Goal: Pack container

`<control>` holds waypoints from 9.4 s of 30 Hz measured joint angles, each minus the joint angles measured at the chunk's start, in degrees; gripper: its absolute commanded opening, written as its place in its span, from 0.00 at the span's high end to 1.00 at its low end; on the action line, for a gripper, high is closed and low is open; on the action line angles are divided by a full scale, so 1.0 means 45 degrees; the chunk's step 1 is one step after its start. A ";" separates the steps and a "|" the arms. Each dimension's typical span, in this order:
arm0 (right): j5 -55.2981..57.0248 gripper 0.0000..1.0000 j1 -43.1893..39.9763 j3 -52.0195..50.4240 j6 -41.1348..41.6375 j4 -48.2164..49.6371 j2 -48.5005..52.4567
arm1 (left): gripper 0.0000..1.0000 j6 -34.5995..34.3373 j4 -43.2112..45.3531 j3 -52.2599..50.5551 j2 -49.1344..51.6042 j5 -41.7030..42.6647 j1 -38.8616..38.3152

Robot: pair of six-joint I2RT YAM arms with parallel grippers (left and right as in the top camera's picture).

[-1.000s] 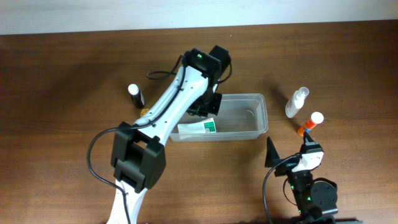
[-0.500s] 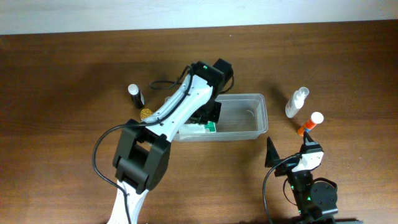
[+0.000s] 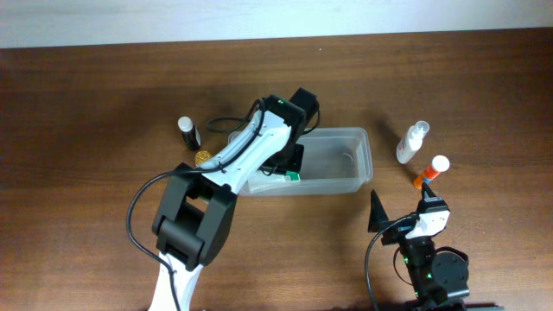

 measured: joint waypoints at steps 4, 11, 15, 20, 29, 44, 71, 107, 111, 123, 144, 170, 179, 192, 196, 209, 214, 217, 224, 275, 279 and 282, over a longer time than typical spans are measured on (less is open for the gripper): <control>-0.0005 0.02 0.0000 0.0000 0.0000 0.0000 0.0000 | 1.00 -0.0039 -0.0073 -0.0296 0.0005 -0.0005 0.0223; -0.0005 0.02 0.0000 0.0000 0.0005 0.0000 0.0000 | 1.00 -0.0039 -0.0374 -0.0374 0.0005 -0.0005 0.0262; 0.0000 0.02 0.0000 0.0000 0.0000 0.0000 0.0000 | 1.00 -0.0039 -0.0597 -0.0476 0.0010 0.0000 0.0257; -0.0005 0.02 0.0000 0.0000 -0.0005 0.0000 0.0000 | 1.00 -0.0039 -0.0743 -0.0549 0.0015 0.0024 0.0253; -0.0005 0.02 0.0000 0.0000 -0.0005 0.0000 0.0000 | 1.00 -0.0039 -0.1982 -0.0015 -0.0073 0.0049 0.0253; 0.0000 0.02 0.0000 0.0000 0.0000 0.0000 0.0000 | 1.00 -0.0039 -0.2127 -0.0437 -0.0903 0.1394 0.0248; -0.0005 0.02 0.0000 0.0000 0.0000 0.0000 0.0000 | 1.00 0.0175 -0.2059 -0.1472 -0.0903 0.1579 0.0257; 0.0000 0.02 0.0000 0.0000 0.0000 0.0000 0.0000 | 1.00 0.1239 0.0447 -0.1399 -0.3852 -0.0665 0.0257; 0.0000 0.02 0.0000 0.0000 -0.0005 0.0000 0.0000 | 1.00 0.1117 -0.0777 -0.1273 -0.4906 0.0248 0.0257; -0.0005 0.02 0.0000 0.0000 0.0005 0.0000 0.0000 | 1.00 0.4211 -0.3060 -0.1209 -0.5251 0.3235 -0.1953; 0.0000 0.02 0.0000 0.0000 -0.0005 0.0000 0.0000 | 1.00 0.5644 0.0219 -0.3507 -0.5226 0.2385 -0.5071; -0.0005 0.02 0.0000 0.0000 0.0000 0.0000 0.0000 | 1.00 0.5445 0.1598 -0.3721 -0.4711 0.2380 -0.4750; 0.0053 0.02 -0.0010 0.0000 -0.0049 0.0000 0.0000 | 1.00 0.5435 0.1860 -0.3803 -0.3847 0.2351 -0.4741; 0.0000 0.02 -0.0010 0.0000 -0.0044 0.0000 0.0000 | 1.00 0.5406 0.2642 -0.3803 -0.3847 0.1744 -0.4381; 0.0000 0.02 -0.0010 0.0000 -0.0044 0.0000 0.0000 | 1.00 0.5406 0.3079 -0.3803 -0.3847 0.1705 -0.4104; 0.0000 0.02 -0.0010 0.0000 -0.0049 0.0000 0.0000 | 1.00 0.5416 0.3575 -0.3803 -0.3847 0.1520 -0.3453; 0.0000 0.02 -0.0010 0.0000 -0.0044 0.0000 0.0000 | 1.00 0.5416 0.3818 -0.3803 -0.3847 0.1472 -0.3434; 0.0000 0.02 -0.0010 0.0000 -0.0049 0.0000 0.0000 | 1.00 0.5421 0.3808 -0.3803 -0.3842 0.1559 -0.3434; 0.0000 0.02 -0.0010 0.0000 -0.0049 0.0000 0.0000 | 1.00 0.5411 0.2482 -0.3434 -0.3789 0.2846 -0.3424; 0.0000 0.02 -0.0010 0.0000 -0.0049 0.0000 0.0000 | 0.13 0.2633 0.0816 0.0525 -0.3730 0.1418 0.6781; 0.0000 0.02 -0.0010 0.0000 -0.0044 0.0000 0.0000 | 0.13 0.2633 0.0797 0.0525 -0.3725 0.1205 0.6781; 0.0000 0.02 -0.0010 0.0000 -0.0044 0.0000 0.0000 | 0.13 0.2633 0.0792 0.0525 -0.3657 0.1132 0.6781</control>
